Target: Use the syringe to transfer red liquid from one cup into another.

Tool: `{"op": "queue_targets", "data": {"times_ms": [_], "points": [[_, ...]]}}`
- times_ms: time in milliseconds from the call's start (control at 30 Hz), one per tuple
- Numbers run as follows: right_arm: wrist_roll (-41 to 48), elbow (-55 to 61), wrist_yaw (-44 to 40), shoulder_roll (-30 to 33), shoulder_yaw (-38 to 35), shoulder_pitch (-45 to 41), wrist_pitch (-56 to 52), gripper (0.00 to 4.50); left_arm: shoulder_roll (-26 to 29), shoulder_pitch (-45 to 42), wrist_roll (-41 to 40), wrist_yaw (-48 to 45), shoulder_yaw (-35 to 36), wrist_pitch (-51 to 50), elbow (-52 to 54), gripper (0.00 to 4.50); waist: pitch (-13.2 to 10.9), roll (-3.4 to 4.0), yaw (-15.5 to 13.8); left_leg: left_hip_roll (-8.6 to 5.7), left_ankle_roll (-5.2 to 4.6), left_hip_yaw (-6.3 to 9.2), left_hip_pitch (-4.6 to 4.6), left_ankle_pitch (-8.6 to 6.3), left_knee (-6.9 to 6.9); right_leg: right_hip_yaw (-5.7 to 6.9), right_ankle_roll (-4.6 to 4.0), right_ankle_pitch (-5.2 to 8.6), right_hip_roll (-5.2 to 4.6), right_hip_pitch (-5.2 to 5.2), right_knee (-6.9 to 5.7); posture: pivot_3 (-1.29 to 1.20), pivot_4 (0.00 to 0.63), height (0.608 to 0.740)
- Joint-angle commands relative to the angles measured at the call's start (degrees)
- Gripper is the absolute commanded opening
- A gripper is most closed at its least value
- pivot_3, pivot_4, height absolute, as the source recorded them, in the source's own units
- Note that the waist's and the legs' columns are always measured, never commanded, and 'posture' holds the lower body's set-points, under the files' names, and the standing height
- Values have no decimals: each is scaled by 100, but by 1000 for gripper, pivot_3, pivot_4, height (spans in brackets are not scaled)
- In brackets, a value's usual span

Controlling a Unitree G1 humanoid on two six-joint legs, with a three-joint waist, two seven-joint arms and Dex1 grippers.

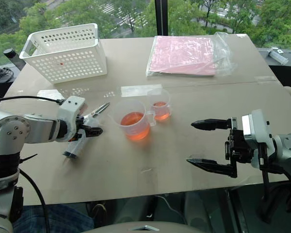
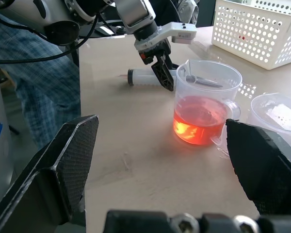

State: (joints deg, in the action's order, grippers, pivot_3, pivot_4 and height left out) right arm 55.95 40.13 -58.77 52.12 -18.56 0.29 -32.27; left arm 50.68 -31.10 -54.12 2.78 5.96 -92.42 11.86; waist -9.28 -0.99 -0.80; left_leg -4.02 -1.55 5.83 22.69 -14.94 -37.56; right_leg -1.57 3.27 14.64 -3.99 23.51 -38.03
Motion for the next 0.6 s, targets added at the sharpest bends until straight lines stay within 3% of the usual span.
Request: {"op": "queue_targets", "data": {"times_ms": [33, 67, 233, 433, 600], "points": [[45, 177, 42, -11, -135, 13, 98, 4500, 134, 54, -125, 201, -10, -8, -118, 3676, 1, 2, 34, 0, 1, -3, 0, 0, 0, -4, 0, 0, 1, 3, -1, 0, 150, 740], [39, 172, 48, -9, -158, 23, 103, 4500, 243, 144, -215, 174, -94, -8, -27, 3442, 1, 3, 49, 0, 1, -6, -1, 1, 0, -8, 0, 0, 2, 5, -4, 0, 150, 740], [-5, 157, 86, -29, -177, 47, 134, 4500, 422, 329, -400, 309, -89, -8, -112, 1460, 4, 1, 54, 1, 2, -7, -1, 1, 1, -10, 0, 0, 1, 6, -4, 0, 150, 740], [-16, 155, 138, -65, -156, 29, 139, 4500, 216, 221, -310, 361, 236, -8, -147, 1432, 4, 1, 45, 0, 2, -7, -1, 1, 0, -9, 0, 0, 1, 7, -7, 0, 150, 740], [46, 77, 208, -76, -157, -76, 106, 4500, -485, -49, -54, 97, 1172, 581, 128, 1432, 3, -1, -9, -1, 3, -4, 1, 2, -6, -4, 0, 0, 0, 6, -8, 0, 150, 740]]}}
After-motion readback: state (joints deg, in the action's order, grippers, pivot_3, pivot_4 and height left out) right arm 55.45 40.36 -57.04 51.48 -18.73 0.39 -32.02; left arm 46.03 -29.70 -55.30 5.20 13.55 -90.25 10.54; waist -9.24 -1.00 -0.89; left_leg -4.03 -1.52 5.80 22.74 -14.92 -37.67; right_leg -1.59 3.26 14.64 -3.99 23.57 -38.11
